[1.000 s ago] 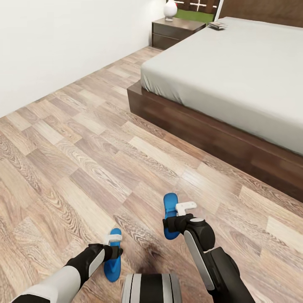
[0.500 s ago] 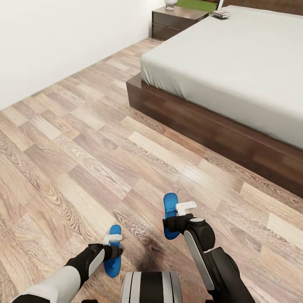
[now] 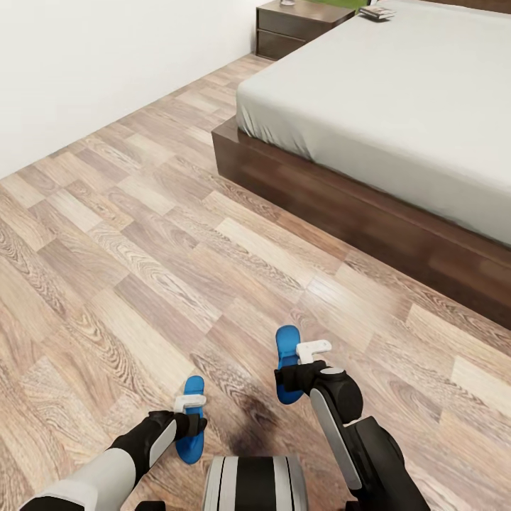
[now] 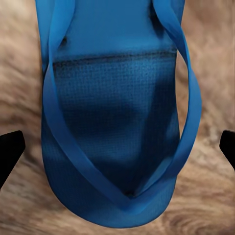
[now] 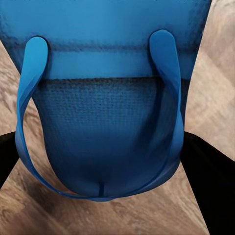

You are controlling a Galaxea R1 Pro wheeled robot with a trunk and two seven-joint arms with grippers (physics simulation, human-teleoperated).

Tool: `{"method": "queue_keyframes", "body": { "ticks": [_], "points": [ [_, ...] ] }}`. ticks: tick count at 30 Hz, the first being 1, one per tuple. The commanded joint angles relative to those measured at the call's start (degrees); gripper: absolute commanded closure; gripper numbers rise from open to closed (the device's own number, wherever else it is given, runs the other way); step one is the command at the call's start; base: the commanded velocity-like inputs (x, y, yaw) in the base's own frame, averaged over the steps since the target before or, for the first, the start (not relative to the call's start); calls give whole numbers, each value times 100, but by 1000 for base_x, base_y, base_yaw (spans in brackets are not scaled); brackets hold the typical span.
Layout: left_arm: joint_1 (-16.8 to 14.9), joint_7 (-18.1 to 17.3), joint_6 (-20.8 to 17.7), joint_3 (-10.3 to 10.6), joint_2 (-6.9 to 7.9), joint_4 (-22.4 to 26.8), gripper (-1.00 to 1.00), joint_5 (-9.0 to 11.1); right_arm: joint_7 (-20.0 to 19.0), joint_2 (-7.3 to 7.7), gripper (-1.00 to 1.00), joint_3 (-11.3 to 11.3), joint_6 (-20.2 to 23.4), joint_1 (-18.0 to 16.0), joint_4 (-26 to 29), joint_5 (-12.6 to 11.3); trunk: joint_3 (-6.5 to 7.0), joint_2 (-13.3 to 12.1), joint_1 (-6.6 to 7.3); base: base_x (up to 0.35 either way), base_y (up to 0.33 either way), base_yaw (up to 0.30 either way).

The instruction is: In the bedroom, move the book from the bed onto either nightstand, and place the two sandals side by side next to the bed.

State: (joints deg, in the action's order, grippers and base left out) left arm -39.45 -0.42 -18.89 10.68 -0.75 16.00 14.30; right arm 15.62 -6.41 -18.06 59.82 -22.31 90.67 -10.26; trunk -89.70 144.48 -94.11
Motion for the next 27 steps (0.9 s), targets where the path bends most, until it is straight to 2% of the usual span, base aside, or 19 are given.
{"method": "queue_keyframes", "body": {
  "ticks": [1,4,9,24,27],
  "points": [
    [-1,6,-18,38,4,8,-100,55,65,0,100,-4,18,-3,4,-66,-3,1,1,0,0,0],
    [-1,8,8,39,4,8,-100,52,64,0,100,-4,18,-3,4,-70,-3,1,1,0,0,0],
    [-1,13,32,39,4,13,-100,50,64,0,100,-18,18,-5,4,-72,-114,8,-12,0,0,0],
    [-2,8,51,39,4,35,-100,54,64,0,100,-30,18,-3,4,-73,-114,8,-12,0,0,0],
    [-1,7,51,39,4,43,-100,54,64,0,100,-30,18,-4,4,-73,-180,12,-20,0,0,0]
  ]
}}
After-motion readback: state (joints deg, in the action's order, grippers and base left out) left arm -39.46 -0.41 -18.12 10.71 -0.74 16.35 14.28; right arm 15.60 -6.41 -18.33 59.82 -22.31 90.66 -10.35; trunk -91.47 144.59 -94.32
